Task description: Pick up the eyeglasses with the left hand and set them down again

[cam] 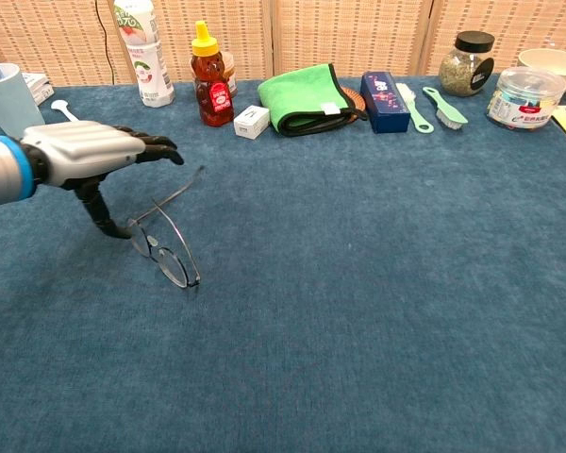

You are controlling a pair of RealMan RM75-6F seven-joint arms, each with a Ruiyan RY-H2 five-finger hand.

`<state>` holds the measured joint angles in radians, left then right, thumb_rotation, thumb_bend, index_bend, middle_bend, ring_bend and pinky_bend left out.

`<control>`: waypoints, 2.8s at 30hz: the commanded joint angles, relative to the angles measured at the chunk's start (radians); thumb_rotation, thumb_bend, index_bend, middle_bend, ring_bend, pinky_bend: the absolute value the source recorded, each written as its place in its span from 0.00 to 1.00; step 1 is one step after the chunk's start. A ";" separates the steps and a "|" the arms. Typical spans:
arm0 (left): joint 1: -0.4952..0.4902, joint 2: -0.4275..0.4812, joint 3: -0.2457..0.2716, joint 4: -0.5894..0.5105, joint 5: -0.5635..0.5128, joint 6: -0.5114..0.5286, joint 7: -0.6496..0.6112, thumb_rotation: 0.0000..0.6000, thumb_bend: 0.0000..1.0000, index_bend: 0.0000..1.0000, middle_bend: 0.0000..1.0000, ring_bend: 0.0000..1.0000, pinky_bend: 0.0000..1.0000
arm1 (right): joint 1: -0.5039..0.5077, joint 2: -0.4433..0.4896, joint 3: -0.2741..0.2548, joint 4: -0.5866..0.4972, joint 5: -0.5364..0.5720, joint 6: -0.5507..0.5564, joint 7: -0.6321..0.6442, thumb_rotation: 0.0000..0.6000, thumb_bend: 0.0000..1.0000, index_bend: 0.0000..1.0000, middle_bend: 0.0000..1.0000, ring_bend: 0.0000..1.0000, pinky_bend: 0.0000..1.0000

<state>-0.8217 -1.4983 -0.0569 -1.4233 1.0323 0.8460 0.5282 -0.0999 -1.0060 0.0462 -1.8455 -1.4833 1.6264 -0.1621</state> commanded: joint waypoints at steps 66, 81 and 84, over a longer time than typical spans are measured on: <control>-0.221 0.020 0.061 -0.156 0.061 -0.197 0.048 0.86 0.15 0.09 0.00 0.00 0.00 | -0.035 0.006 0.003 0.016 0.007 0.032 0.041 1.00 0.30 0.08 0.00 0.00 0.09; -0.246 -0.030 0.070 -0.121 0.021 -0.197 0.040 0.87 0.14 0.28 0.00 0.00 0.00 | -0.045 0.012 0.004 0.010 0.011 0.043 0.042 1.00 0.30 0.08 0.00 0.00 0.09; -0.245 -0.028 0.077 -0.124 0.021 -0.189 0.040 0.87 0.15 0.31 0.00 0.00 0.00 | -0.045 0.013 0.004 0.010 0.011 0.042 0.041 1.00 0.30 0.08 0.00 0.00 0.09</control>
<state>-1.0668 -1.5269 0.0195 -1.5465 1.0534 0.6557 0.5683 -0.1446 -0.9935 0.0501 -1.8362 -1.4726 1.6684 -0.1214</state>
